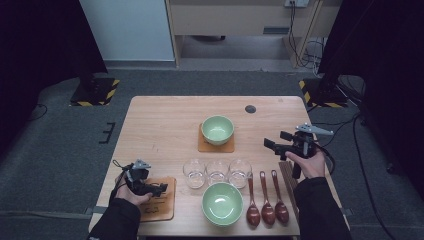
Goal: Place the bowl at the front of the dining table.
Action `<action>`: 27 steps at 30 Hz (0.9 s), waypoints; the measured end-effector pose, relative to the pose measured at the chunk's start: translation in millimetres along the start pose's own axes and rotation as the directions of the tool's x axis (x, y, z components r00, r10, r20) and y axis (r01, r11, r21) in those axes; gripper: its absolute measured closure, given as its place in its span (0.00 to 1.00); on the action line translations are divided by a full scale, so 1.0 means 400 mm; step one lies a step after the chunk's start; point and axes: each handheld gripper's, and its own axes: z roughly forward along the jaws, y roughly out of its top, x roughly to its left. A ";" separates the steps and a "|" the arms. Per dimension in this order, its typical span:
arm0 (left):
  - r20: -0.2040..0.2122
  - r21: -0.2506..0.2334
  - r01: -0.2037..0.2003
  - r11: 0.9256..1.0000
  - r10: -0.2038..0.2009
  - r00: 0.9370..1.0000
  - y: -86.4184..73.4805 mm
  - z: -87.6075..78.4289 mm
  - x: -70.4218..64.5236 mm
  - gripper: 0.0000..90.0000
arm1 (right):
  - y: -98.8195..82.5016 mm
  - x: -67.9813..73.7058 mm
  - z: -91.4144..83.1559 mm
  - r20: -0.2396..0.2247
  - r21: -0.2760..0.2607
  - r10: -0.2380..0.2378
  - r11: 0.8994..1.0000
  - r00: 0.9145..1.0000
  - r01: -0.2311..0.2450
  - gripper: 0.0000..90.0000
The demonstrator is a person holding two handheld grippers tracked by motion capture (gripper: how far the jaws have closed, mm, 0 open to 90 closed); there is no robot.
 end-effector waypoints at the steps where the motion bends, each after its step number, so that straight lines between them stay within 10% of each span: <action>1: -0.004 -0.003 0.001 1.000 -0.001 1.000 0.001 -0.001 -0.001 0.07 | -0.006 0.000 -0.007 0.014 -0.008 -0.012 1.000 1.000 0.012 0.14; 27: -0.028 -0.221 -0.039 0.975 0.034 0.999 0.013 -0.038 -0.022 0.22 | -0.132 0.022 -0.099 0.162 0.120 -0.097 0.990 0.982 0.078 0.36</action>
